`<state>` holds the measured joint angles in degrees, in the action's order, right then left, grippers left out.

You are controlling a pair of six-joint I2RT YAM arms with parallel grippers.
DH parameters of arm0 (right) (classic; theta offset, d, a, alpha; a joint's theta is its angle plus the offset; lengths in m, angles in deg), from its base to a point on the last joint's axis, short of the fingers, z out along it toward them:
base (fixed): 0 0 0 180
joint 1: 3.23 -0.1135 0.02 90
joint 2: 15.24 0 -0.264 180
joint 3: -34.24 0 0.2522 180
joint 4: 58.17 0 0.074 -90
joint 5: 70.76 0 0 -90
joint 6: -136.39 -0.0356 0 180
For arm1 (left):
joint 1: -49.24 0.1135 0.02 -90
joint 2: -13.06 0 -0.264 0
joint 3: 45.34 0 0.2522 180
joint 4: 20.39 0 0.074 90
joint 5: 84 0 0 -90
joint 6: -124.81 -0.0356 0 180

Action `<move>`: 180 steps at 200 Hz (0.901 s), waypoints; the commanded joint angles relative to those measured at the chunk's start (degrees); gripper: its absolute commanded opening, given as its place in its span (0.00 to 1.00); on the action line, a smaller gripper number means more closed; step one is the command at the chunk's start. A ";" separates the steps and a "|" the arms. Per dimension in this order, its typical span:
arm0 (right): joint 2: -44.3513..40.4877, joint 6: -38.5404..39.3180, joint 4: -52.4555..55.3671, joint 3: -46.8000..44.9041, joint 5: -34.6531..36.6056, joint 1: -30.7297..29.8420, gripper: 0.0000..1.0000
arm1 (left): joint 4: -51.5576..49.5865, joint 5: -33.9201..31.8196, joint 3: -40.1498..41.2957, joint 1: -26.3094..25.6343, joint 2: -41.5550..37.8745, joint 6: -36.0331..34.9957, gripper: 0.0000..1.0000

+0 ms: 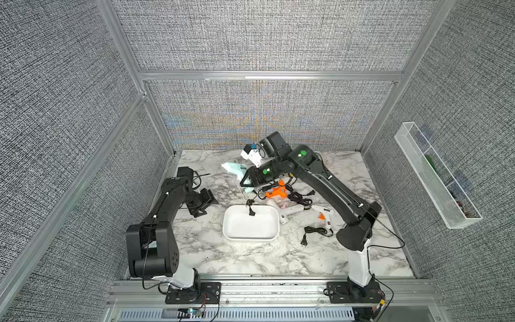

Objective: Put the hot melt glue gun into the storage box
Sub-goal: Place the hot melt adhesive gun in the storage box.

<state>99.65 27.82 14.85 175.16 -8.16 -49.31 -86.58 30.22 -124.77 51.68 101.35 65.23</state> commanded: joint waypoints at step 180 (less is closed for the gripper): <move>6.53 -14.67 -17.83 -38.47 12.95 0.88 0.00 | -5.29 -3.56 -0.87 0.97 -0.29 -4.52 0.71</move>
<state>104.02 16.15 -2.87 135.60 0.78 -48.26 -90.03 27.12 -125.90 52.48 101.46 61.99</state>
